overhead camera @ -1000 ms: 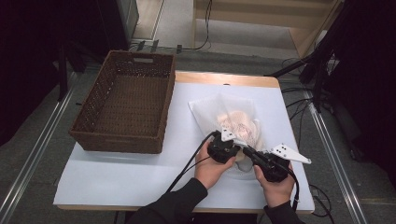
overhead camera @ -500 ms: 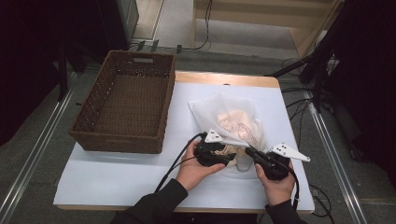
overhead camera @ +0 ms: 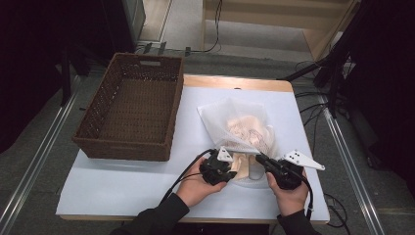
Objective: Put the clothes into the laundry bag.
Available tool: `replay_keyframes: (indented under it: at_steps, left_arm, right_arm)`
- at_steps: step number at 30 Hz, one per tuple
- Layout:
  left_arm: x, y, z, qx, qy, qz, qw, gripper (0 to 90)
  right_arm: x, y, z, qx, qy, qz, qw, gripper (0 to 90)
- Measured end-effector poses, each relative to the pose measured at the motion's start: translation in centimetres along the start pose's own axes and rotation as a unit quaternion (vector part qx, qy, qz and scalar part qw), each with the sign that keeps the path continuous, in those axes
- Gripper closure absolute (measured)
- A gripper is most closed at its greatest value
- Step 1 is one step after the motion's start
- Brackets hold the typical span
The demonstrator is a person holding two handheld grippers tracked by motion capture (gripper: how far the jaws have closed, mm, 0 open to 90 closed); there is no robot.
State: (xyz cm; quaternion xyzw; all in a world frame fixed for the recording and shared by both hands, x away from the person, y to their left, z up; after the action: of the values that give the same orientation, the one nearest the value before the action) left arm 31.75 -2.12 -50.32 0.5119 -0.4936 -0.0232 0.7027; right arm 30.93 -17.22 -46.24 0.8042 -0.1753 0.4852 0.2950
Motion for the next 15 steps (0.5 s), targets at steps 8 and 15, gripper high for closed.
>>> replay_keyframes:
  at_steps: [8, 15]
  left_arm:
    - [5.3, -1.5, 0.8, -0.007, 0.073, 0.08, 0.9941, 83.5]
    - [5.3, -4.7, -0.4, 0.09, 0.051, 0.105, 0.9892, 83.4]
  right_arm:
    - [0.5, 0.1, -0.9, 0.008, 0.005, 0.008, 0.9999, 90.0]
    - [0.5, 0.5, -0.2, 0.003, -0.003, 0.011, 0.9999, 90.0]
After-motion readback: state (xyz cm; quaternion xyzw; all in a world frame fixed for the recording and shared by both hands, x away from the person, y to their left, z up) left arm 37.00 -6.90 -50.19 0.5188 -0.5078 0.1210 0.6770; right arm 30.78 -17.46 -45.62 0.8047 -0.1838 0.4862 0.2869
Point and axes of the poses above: each handheld gripper's, and its own axes: y roughly backward along the jaws, x roughly out of its top, z roughly to its right, the point moved 6 cm from there along -y, roughly forward along the jaws, and after that the axes turned 15 degrees about x, right-handed, at the moved point
